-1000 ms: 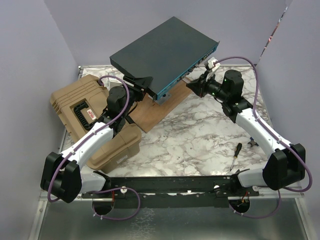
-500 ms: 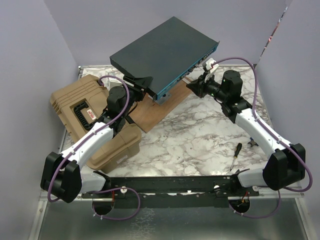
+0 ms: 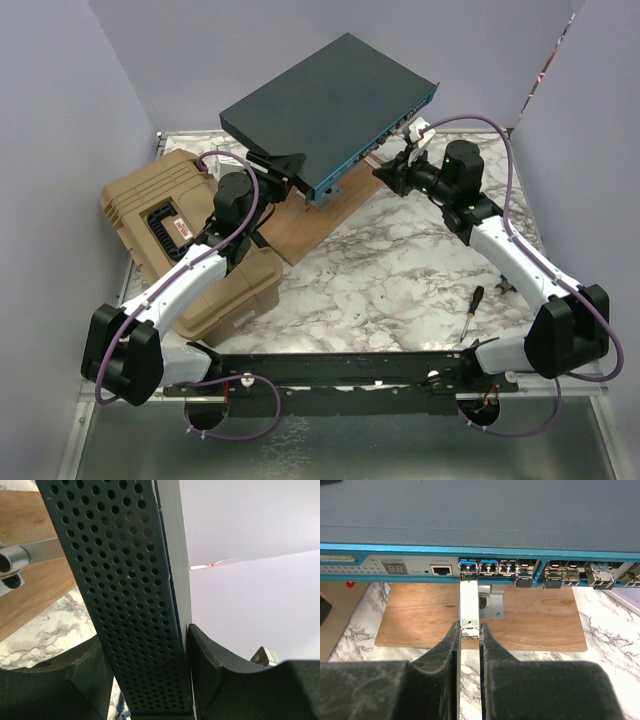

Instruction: Insert the plug into the switch port

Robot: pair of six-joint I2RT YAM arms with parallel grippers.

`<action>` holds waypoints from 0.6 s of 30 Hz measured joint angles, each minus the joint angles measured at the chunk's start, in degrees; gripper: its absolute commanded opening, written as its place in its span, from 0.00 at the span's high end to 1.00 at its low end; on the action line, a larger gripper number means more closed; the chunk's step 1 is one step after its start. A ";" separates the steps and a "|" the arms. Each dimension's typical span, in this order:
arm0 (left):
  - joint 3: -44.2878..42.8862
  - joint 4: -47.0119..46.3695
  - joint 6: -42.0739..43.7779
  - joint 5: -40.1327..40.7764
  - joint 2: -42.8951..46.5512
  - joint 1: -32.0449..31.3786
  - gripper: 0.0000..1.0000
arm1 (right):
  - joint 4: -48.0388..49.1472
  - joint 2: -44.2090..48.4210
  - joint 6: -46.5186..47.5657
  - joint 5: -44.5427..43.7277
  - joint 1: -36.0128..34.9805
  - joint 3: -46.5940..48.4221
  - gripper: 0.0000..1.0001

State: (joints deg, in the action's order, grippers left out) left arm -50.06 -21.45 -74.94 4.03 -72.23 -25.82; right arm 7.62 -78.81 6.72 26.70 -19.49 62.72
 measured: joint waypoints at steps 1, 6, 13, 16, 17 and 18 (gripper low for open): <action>0.00 0.00 0.00 0.00 0.00 0.00 0.86 | 0.00 -0.13 -0.02 0.31 0.00 0.00 1.00; 0.00 0.04 -0.04 -0.07 0.00 0.00 0.86 | 1.25 -1.22 -0.94 2.21 0.09 0.02 1.00; 0.00 0.04 -0.04 -0.11 0.00 0.00 0.87 | 1.44 -1.31 -3.04 2.71 0.09 0.22 1.00; 0.00 0.04 -0.07 -0.13 0.00 0.00 0.88 | -0.52 -1.90 -3.72 2.69 0.09 2.45 1.00; 0.00 0.04 -0.07 -0.13 0.00 0.00 0.88 | -1.49 -2.38 -3.89 2.71 0.09 3.76 1.00; 0.00 0.02 -0.09 -0.13 0.00 0.02 0.88 | -3.17 -2.91 -4.15 2.71 0.11 5.16 1.00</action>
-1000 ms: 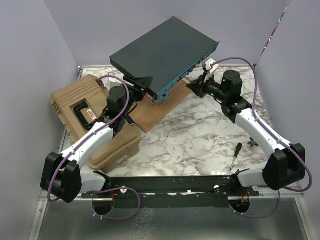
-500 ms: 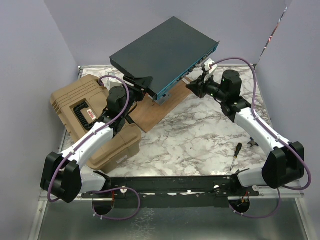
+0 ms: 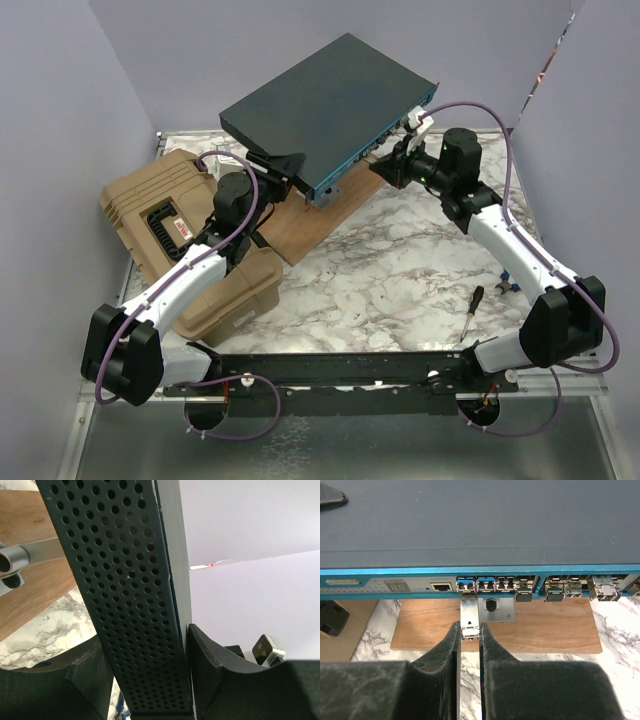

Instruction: Insert the plug into the switch port

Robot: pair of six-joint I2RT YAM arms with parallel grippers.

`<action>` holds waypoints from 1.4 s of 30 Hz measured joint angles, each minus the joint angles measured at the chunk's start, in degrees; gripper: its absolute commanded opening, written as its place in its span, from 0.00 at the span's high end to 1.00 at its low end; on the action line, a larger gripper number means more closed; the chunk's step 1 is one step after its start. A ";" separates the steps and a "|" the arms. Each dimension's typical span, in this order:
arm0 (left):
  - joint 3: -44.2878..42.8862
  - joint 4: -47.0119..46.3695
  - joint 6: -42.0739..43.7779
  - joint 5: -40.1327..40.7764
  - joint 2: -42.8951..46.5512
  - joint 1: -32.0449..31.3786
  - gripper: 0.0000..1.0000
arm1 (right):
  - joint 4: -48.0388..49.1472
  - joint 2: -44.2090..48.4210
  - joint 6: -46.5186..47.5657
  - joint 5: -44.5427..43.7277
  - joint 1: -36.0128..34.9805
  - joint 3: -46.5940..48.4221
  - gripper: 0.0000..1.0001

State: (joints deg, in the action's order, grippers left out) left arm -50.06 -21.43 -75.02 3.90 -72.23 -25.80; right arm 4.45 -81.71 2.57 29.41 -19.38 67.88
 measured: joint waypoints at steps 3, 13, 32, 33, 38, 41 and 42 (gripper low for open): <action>0.00 0.00 -0.04 -0.11 0.00 0.13 0.88 | -3.23 -1.05 -0.46 0.00 -0.02 2.29 1.00; 0.07 0.00 -0.22 -0.44 0.00 0.20 0.91 | -1.14 -3.80 -3.10 -2.27 -2.23 3.93 0.98; 0.81 -1.27 -0.94 -0.42 0.07 0.20 0.91 | 9.01 3.32 -8.63 -6.91 -2.73 -4.85 0.53; 0.81 -1.27 -0.96 -0.42 0.07 0.20 0.91 | 9.20 4.04 -8.50 -7.04 -2.71 -5.33 0.58; 0.81 -1.27 -0.98 -0.44 0.09 0.20 0.91 | 9.29 5.14 -7.54 -7.54 -2.62 -6.27 0.96; 0.81 -1.27 -1.01 -0.44 0.09 0.20 0.91 | 9.22 4.70 -7.17 -7.43 -2.62 -6.29 1.00; 0.81 -1.27 -1.01 -0.44 0.09 0.20 0.91 | 9.22 4.46 -7.10 -7.26 -2.62 -6.29 1.00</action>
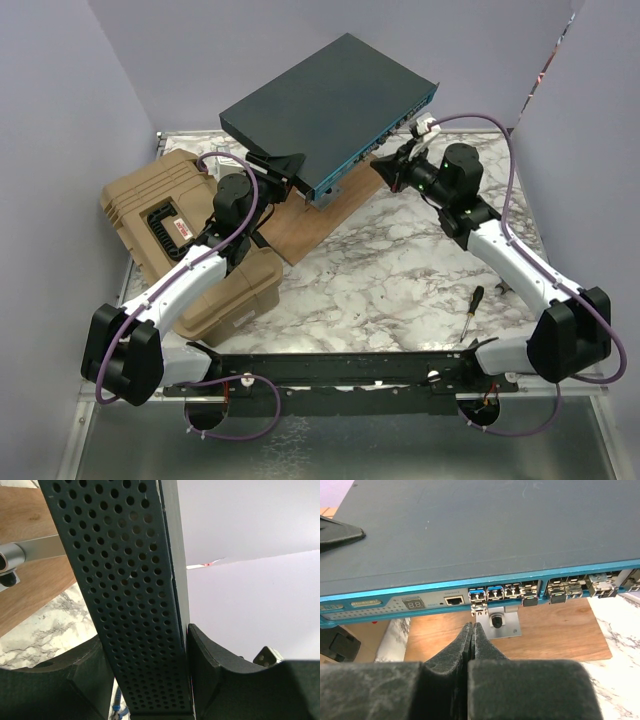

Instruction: Insert the plug into the switch port

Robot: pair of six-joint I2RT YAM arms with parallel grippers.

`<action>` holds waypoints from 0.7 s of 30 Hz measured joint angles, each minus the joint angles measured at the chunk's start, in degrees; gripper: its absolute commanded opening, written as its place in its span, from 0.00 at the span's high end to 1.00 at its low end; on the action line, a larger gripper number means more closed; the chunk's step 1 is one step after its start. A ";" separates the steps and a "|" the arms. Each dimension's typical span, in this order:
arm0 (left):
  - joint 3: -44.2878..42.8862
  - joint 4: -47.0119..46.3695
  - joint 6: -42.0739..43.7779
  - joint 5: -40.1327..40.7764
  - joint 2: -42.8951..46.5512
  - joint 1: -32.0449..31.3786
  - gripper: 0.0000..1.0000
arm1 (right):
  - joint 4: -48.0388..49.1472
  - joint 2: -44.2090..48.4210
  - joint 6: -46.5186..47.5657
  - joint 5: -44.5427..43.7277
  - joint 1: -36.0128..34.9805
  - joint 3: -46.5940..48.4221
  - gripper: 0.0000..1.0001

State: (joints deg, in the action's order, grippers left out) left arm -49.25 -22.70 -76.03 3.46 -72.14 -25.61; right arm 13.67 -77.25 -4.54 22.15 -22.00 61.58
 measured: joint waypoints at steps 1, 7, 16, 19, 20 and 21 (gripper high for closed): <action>0.00 0.00 0.00 0.00 0.00 0.00 0.91 | 0.07 -0.35 -0.02 0.20 0.00 0.00 1.00; 0.00 0.00 -0.02 0.00 0.00 0.00 0.91 | 0.42 -3.06 -0.33 1.33 0.00 0.02 1.00; 0.00 0.02 -0.04 0.00 0.02 0.00 0.91 | 1.33 -4.72 -0.59 1.49 0.00 1.33 1.00; 0.00 0.02 -0.04 0.00 0.02 0.00 0.92 | 1.53 -4.85 -0.59 1.49 0.00 1.92 1.00; 0.00 0.02 -0.04 0.00 0.02 0.00 0.92 | 1.53 -4.90 -0.59 1.49 0.02 2.01 1.00; 0.02 0.00 -0.04 0.00 0.02 0.00 0.92 | 1.55 -4.98 -0.59 1.49 0.07 2.03 1.00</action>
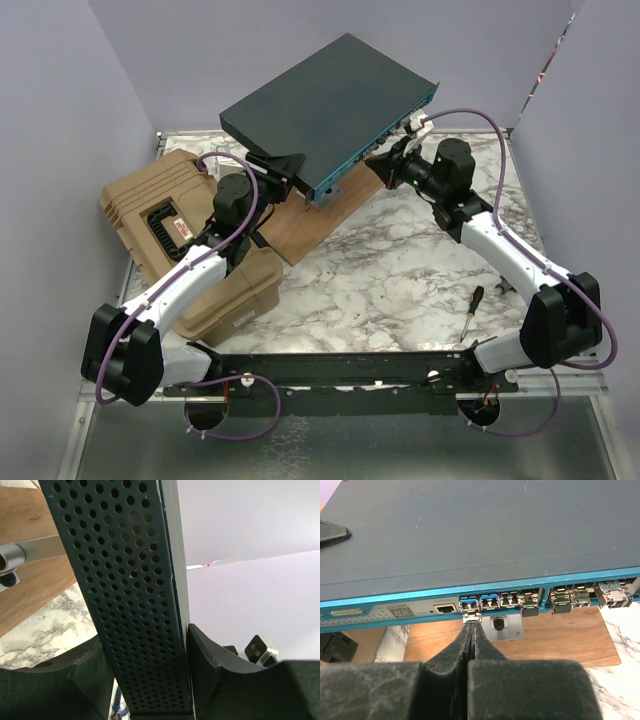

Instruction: Insert the plug into the switch port

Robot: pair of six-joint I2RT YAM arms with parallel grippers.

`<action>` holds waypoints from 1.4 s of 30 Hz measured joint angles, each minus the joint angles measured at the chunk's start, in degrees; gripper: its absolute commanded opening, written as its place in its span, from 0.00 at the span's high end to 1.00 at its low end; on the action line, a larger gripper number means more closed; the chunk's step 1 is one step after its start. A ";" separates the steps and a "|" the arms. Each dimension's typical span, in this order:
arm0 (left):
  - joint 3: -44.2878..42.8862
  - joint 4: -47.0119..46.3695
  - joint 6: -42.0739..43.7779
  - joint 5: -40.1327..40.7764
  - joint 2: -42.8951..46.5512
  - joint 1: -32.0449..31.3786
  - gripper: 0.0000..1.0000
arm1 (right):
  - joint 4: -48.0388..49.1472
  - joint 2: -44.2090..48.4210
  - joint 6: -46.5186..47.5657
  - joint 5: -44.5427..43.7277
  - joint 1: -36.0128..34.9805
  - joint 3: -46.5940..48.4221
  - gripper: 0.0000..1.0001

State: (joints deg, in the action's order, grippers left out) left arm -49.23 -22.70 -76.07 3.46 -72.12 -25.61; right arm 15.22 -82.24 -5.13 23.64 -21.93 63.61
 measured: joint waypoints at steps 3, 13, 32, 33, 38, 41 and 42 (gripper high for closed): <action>0.00 0.00 0.00 0.02 0.00 0.00 0.92 | 0.04 -0.48 -0.17 0.22 0.15 0.44 1.00; 0.07 -0.17 0.00 0.02 0.00 0.09 0.96 | 0.94 -2.80 -2.80 2.91 0.70 2.08 1.00; 0.55 -0.33 0.04 0.02 0.42 0.07 1.00 | 2.03 -2.10 -4.28 5.20 3.58 0.63 0.82; 0.55 -0.33 0.04 0.02 0.42 0.07 1.00 | 2.45 -1.55 -4.28 5.79 5.01 -0.35 0.80; 0.55 -0.33 0.20 0.02 0.44 0.02 1.00 | 7.15 2.21 -5.38 7.96 14.93 -7.58 0.66; 0.55 -0.31 0.35 0.02 0.44 0.02 1.00 | 9.44 2.25 -5.29 8.72 17.84 -8.52 0.59; 0.55 -0.28 0.44 0.02 0.44 0.02 1.00 | 10.01 2.23 -5.01 8.94 17.94 -8.50 0.56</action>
State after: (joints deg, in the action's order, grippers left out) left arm -48.69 -22.98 -75.64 3.49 -71.68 -25.58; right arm 25.23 -80.01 -10.13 32.58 -3.99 55.11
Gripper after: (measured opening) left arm 0.541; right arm 0.378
